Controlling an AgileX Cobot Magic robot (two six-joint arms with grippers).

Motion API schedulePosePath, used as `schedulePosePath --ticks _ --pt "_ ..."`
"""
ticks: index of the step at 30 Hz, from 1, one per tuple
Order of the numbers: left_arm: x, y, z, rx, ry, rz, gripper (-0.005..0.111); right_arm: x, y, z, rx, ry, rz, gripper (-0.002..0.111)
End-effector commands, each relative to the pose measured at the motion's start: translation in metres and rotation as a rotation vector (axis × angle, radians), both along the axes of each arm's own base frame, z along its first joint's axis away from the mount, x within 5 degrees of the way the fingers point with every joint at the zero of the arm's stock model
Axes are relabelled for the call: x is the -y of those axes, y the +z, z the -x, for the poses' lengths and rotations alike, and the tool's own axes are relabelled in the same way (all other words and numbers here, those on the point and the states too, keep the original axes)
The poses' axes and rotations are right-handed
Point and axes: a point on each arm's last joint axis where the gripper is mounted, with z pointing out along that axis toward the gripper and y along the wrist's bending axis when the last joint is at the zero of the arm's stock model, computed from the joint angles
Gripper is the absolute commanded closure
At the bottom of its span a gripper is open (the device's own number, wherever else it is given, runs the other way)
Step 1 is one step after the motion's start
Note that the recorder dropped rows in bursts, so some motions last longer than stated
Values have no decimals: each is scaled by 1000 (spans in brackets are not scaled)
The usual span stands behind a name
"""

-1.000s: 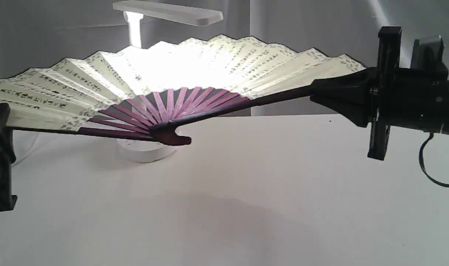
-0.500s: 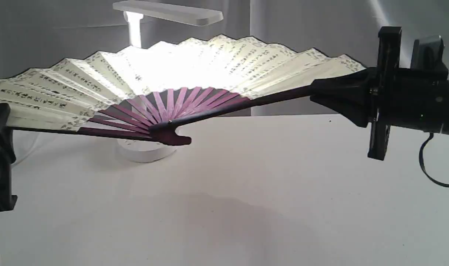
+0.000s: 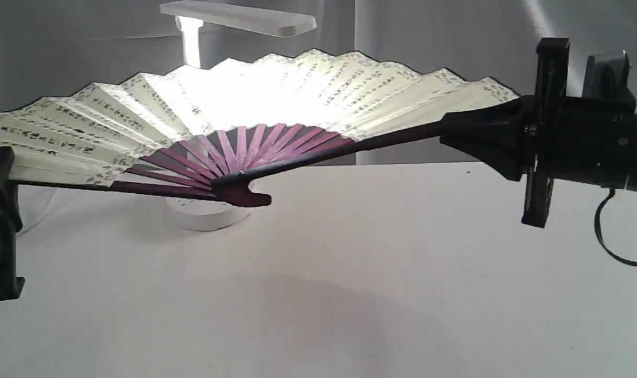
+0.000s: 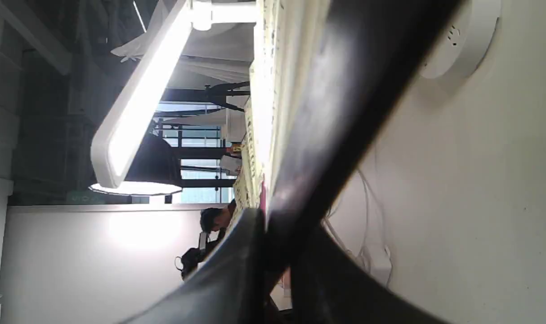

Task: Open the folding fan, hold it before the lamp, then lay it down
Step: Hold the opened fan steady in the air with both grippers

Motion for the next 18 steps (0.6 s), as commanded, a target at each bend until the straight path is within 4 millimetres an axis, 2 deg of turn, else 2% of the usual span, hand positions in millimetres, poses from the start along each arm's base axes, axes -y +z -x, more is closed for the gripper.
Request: schedulePosePath --ticks 1,13,18 --pt "-15 6 3 55 121 43 107 8 0 -4 25 -65 64 108" --pt "-15 6 3 55 120 42 107 8 -1 -4 22 -60 70 108" --pt "-10 1 1 -4 66 48 107 7 -1 -3 17 -52 69 108"
